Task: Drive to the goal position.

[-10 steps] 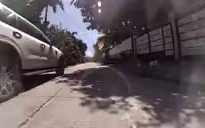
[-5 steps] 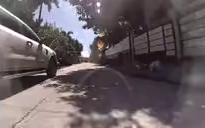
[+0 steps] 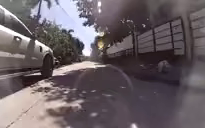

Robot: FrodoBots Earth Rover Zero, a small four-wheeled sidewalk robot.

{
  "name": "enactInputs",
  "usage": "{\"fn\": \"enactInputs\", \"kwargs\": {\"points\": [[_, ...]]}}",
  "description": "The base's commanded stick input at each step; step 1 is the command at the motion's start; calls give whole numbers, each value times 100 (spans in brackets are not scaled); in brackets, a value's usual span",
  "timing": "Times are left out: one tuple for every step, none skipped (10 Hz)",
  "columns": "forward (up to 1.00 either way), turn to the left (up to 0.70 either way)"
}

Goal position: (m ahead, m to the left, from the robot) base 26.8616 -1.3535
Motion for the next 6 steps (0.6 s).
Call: {"fn": "enactInputs", "kwargs": {"points": [[100,0],[100,0],[100,0],[100,0],[100,0],[100,0]]}}
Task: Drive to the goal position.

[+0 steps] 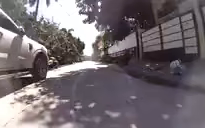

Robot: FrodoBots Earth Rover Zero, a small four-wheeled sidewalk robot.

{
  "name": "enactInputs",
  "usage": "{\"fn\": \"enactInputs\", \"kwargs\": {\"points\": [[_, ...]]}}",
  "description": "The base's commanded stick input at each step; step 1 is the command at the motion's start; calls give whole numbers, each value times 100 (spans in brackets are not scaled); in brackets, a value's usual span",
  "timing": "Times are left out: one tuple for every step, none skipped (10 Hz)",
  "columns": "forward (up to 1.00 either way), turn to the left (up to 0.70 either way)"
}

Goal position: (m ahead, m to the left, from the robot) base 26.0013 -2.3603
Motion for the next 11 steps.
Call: {"fn": "enactInputs", "kwargs": {"points": [[100,0],[100,0],[100,0],[100,0],[100,0],[100,0],[100,0],[100,0],[100,0],[100,0],[100,0]]}}
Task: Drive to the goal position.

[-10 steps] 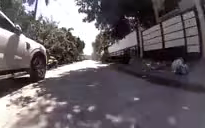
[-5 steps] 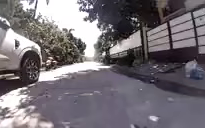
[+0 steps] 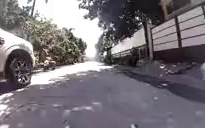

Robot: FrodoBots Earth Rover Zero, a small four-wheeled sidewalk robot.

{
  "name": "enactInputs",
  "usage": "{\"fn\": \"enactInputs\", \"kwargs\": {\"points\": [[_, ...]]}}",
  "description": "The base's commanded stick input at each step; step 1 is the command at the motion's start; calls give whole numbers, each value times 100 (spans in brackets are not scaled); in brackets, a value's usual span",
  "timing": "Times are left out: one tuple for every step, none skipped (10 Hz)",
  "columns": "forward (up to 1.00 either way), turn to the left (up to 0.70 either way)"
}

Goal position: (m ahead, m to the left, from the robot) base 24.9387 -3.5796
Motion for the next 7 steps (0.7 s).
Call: {"fn": "enactInputs", "kwargs": {"points": [[100,0],[100,0],[100,0],[100,0],[100,0],[100,0],[100,0]]}}
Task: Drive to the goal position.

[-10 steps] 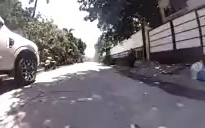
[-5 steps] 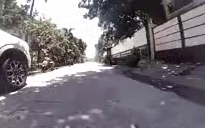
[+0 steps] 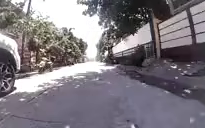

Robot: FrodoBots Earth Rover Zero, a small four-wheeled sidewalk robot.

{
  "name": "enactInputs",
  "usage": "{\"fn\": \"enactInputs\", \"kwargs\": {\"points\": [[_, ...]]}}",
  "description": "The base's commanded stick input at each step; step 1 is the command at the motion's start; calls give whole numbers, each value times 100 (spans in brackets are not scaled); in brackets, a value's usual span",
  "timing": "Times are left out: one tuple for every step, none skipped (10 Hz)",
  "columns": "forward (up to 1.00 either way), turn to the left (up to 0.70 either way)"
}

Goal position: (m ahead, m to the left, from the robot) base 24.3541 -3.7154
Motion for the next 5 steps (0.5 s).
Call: {"fn": "enactInputs", "kwargs": {"points": [[100,0],[100,0],[100,0],[100,0],[100,0]]}}
